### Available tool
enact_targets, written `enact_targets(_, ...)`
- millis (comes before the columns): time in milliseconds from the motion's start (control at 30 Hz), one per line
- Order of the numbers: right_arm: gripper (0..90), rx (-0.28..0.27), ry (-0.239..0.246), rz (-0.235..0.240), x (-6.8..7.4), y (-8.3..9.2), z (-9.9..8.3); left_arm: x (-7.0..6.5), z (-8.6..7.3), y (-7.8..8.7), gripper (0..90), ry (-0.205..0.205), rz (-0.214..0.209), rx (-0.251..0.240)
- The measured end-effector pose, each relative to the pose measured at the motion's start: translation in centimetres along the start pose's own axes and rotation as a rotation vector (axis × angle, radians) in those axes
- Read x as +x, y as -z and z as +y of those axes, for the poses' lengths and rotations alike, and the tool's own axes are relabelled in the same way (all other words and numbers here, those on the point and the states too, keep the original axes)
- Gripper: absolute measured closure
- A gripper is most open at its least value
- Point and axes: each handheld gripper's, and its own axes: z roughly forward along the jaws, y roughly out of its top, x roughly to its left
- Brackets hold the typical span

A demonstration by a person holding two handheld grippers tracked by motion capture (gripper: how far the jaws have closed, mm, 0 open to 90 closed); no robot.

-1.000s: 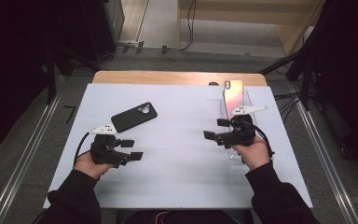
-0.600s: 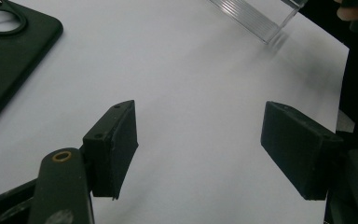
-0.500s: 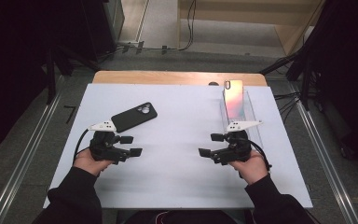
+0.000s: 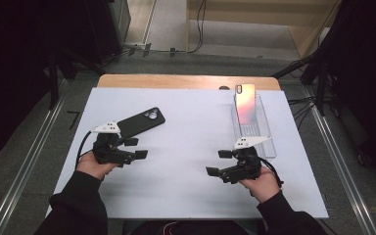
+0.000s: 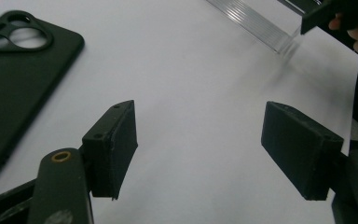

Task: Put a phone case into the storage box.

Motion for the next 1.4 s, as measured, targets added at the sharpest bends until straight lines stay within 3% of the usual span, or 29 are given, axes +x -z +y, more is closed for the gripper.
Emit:
enact_targets(133, 12.9, 0.003, -0.002, 0.007, 0.0, 0.0, -0.3, 1.0, 0.9, 0.2, 24.4, -0.008, 0.010, -0.014)
enact_targets(367, 13.0, 0.008, 0.004, 0.026, 0.0, -0.2, -0.5, 2.6, 2.1, 0.0, 0.0, -0.069, -0.013, -0.006)
enact_targets(500, 13.0, 0.014, -0.004, 0.031, 0.0, -0.3, -0.5, 3.7, 2.6, -0.3, 0.0, -0.076, -0.035, -0.019)
enact_targets(600, 13.0, 0.015, -0.005, 0.035, 0.0, -0.4, -0.6, 4.6, 3.1, -0.6, 0.0, -0.087, -0.008, -0.002)
enact_targets(700, 13.0, 0.017, -0.006, 0.039, -0.1, -0.4, -0.7, 5.5, 3.7, -1.0, 0.1, -0.083, -0.017, 0.007)
enact_targets(800, 13.0, 0.016, -0.004, 0.038, -0.1, -0.4, -0.7, 6.0, 4.3, -1.5, 5.4, -0.093, 0.029, 0.040)
enact_targets(967, 13.0, 0.017, -0.008, 0.040, -0.1, -0.5, -0.8, 7.2, 5.3, -2.1, 7.2, -0.101, 0.017, 0.058)
enact_targets(1100, 13.0, 0.017, -0.009, 0.038, -0.2, -0.5, -0.9, 8.0, 5.9, -2.6, 7.2, -0.138, 0.045, 0.046)
enact_targets(1267, 13.0, 0.015, -0.013, 0.042, -0.2, -0.4, -1.0, 9.3, 6.4, -3.0, 7.3, -0.150, 0.037, 0.029)
enact_targets(1400, 13.0, 0.018, -0.016, 0.039, -0.3, -0.3, -1.2, 10.5, 6.7, -3.4, 8.5, -0.152, 0.056, 0.035)
